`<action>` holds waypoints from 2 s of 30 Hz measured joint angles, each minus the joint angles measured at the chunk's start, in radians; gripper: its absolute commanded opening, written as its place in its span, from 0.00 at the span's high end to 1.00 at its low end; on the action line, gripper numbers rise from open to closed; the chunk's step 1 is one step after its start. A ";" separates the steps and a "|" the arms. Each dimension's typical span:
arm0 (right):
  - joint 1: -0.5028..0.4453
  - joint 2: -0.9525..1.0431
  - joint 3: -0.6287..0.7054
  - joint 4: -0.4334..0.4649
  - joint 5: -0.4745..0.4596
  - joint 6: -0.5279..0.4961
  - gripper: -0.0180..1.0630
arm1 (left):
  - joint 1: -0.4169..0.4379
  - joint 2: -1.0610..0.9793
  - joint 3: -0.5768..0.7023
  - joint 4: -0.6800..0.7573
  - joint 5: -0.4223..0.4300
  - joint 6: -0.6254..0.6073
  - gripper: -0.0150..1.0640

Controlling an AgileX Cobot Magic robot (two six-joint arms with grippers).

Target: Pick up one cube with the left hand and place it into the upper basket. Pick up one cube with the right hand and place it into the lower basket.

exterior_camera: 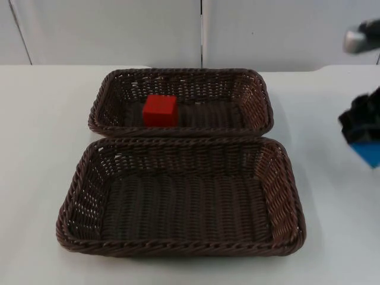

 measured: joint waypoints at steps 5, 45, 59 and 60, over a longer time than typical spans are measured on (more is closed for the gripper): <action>0.000 -0.087 0.000 0.000 0.014 0.000 0.98 | 0.000 0.000 0.000 0.000 0.000 0.000 0.01; 0.419 -0.132 0.000 -0.002 -0.089 0.000 0.98 | 0.000 0.000 0.000 0.000 0.002 0.000 0.01; 0.442 -0.125 0.000 -0.002 -0.180 0.000 0.98 | 0.000 0.000 0.000 0.000 0.002 0.000 0.01; 0.442 -0.117 0.000 -0.002 -0.191 0.000 0.98 | 0.000 0.000 0.000 0.000 0.002 0.000 0.01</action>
